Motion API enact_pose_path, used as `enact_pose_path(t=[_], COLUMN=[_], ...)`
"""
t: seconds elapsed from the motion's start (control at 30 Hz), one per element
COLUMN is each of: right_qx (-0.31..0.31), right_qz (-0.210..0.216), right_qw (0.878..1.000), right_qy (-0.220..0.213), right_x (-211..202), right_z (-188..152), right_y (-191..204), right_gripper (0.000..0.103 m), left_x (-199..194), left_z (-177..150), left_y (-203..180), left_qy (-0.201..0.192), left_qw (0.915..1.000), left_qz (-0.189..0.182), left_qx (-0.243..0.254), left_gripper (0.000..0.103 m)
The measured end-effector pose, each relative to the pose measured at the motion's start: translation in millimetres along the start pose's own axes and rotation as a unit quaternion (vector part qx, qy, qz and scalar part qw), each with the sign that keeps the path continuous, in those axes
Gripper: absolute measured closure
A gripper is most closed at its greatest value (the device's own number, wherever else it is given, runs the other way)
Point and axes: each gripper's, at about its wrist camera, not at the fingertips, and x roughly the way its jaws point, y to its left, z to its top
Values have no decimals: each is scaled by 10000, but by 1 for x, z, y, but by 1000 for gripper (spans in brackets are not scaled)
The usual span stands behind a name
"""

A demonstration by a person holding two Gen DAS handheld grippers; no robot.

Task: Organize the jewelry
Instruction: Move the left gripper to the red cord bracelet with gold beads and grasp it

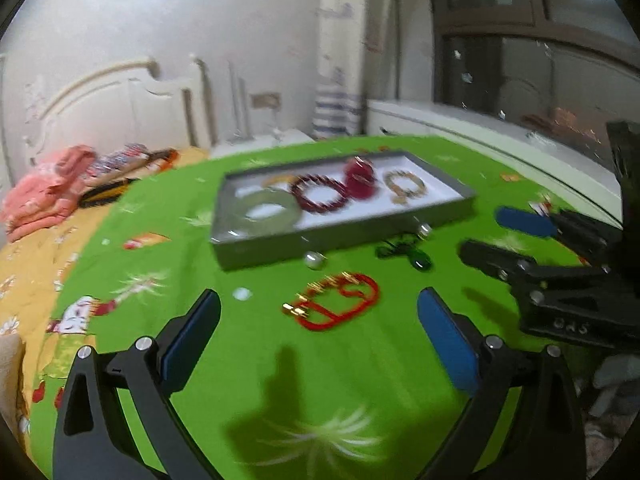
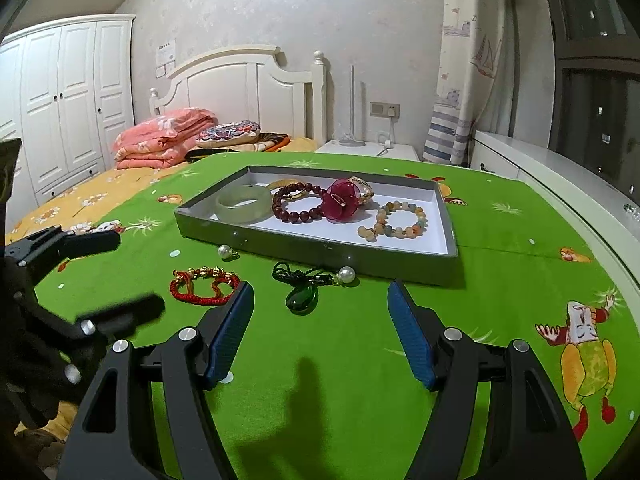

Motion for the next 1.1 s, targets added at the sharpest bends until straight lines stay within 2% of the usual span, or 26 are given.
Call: enact_pose_path(t=[0.13,0.2,0.3,0.37,0.43,0.5,0.63,0.8,0.9,0.97,1.03,1.1], right_qx=[29,37,67,84,93,101,128,152,165,157,159,161], right_qz=[53,72,89,110,130,155,206,253,260,266,269,280], right_qw=[10000,10000,9999,9999,9999,9998,9997,9995,9994,9994,9994,9994], right_qy=[-37,-39,-42,-51,-66,-77,-102,-125,-126,-131,-132,-131], right_x=[-2,-2,-2,-2,-3,-3,-3,-4,-4,-4,-4,-4], right_z=[-1,-1,-1,-1,-1,-1,-1,-2,-2,-2,-2,-2], right_y=[-1,-2,-3,-4,-4,-4,-5,-7,-8,-7,-7,-7], right_gripper=[38,38,38,38,38,38,38,38,38,38,38,38], left_x=[5,10,20,27,34,41,47,53,63,66,67,64], left_z=[-1,0,1,-1,-3,-5,-2,7,9,11,12,8], left_y=[-7,-3,0,-1,-3,-6,-10,-21,-26,-22,-18,-18], left_qy=[129,316,593,752,910,1041,1087,1054,1224,1259,1334,1291], left_qw=[9994,9994,9981,9970,9953,9936,9925,9905,9856,9843,9823,9824], left_qz=[243,2,-152,-202,-301,-362,-451,-305,-467,-666,-921,-929], left_qx=[205,129,-8,35,143,242,336,828,1071,1046,938,980], left_gripper=[10,17,19,27,50,64,64,63,64,68,82,87])
